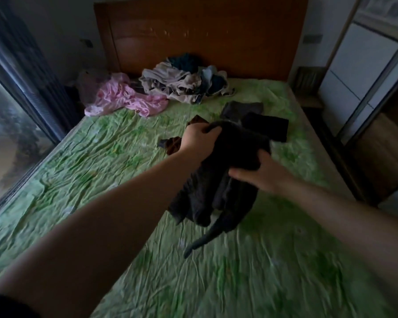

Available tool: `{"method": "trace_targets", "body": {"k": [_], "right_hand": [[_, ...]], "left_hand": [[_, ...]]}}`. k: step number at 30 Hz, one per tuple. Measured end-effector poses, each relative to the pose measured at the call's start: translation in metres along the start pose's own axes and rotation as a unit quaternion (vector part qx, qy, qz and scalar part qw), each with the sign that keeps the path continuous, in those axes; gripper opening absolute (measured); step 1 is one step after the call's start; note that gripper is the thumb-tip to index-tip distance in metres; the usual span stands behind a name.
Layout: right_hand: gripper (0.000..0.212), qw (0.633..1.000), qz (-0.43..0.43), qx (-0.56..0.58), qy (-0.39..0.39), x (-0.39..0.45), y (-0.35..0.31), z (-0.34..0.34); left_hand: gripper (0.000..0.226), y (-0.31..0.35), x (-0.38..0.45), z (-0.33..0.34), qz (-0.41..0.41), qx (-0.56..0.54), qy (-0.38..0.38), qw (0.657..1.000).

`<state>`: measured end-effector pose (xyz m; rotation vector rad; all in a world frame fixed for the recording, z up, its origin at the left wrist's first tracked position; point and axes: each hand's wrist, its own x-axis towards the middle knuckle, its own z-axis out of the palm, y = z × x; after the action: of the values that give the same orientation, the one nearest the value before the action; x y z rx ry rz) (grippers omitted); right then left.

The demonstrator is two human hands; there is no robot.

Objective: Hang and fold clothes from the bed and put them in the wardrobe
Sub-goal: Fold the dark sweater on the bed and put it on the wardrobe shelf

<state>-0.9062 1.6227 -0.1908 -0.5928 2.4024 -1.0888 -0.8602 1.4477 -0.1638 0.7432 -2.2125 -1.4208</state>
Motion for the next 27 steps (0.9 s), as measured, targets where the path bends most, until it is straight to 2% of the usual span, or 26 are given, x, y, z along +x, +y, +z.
{"method": "trace_targets", "body": {"k": [2, 3, 6, 7, 11, 14, 17, 19, 21, 24, 25, 27], "right_hand": [[0.082, 0.998, 0.021, -0.043, -0.036, -0.008, 0.026, 0.029], [0.07, 0.998, 0.02, -0.052, -0.038, -0.005, 0.034, 0.038], [0.009, 0.998, 0.009, -0.051, -0.029, 0.002, 0.037, 0.036], [0.002, 0.999, 0.001, -0.043, -0.021, 0.006, 0.034, 0.029], [0.01, 0.993, -0.006, 0.103, -0.05, 0.02, 0.018, 0.004], [0.015, 0.98, 0.01, 0.198, -0.03, 0.028, -0.005, 0.0], [0.015, 0.957, 0.032, 0.288, 0.016, 0.035, -0.038, -0.004], [0.021, 0.933, 0.057, 0.353, 0.037, 0.04, -0.059, -0.009], [0.024, 0.907, 0.091, 0.409, 0.041, 0.043, -0.075, -0.013], [0.029, 0.888, 0.117, 0.443, 0.043, 0.046, -0.089, -0.017], [0.029, 0.883, 0.118, 0.452, 0.046, 0.045, -0.093, -0.018], [0.026, 0.874, 0.12, 0.468, 0.05, 0.046, -0.098, -0.023]], "left_hand": [[0.012, -0.002, 0.002, 0.003, -0.005, 0.011, -0.019, 1.0], [0.011, -0.003, 0.002, 0.003, 0.0, 0.025, -0.03, 0.999], [0.016, -0.006, 0.007, -0.004, -0.011, 0.041, -0.035, 0.998], [0.019, -0.009, 0.011, -0.008, -0.026, 0.035, -0.029, 0.999], [0.025, -0.02, 0.021, -0.021, -0.06, 0.035, -0.009, 0.998], [0.024, -0.025, 0.02, -0.018, -0.064, 0.032, -0.004, 0.997], [0.024, -0.026, 0.01, -0.009, -0.07, -0.007, -0.061, 0.996], [0.032, -0.021, -0.002, -0.004, -0.042, 0.031, -0.081, 0.995], [0.049, -0.015, -0.015, -0.004, -0.036, 0.045, -0.058, 0.997], [0.042, -0.017, -0.027, -0.005, -0.021, 0.02, -0.033, 0.999], [0.041, -0.021, -0.03, -0.006, -0.014, 0.027, -0.056, 0.998], [0.059, -0.034, -0.033, -0.006, -0.009, 0.071, -0.111, 0.991]]}}
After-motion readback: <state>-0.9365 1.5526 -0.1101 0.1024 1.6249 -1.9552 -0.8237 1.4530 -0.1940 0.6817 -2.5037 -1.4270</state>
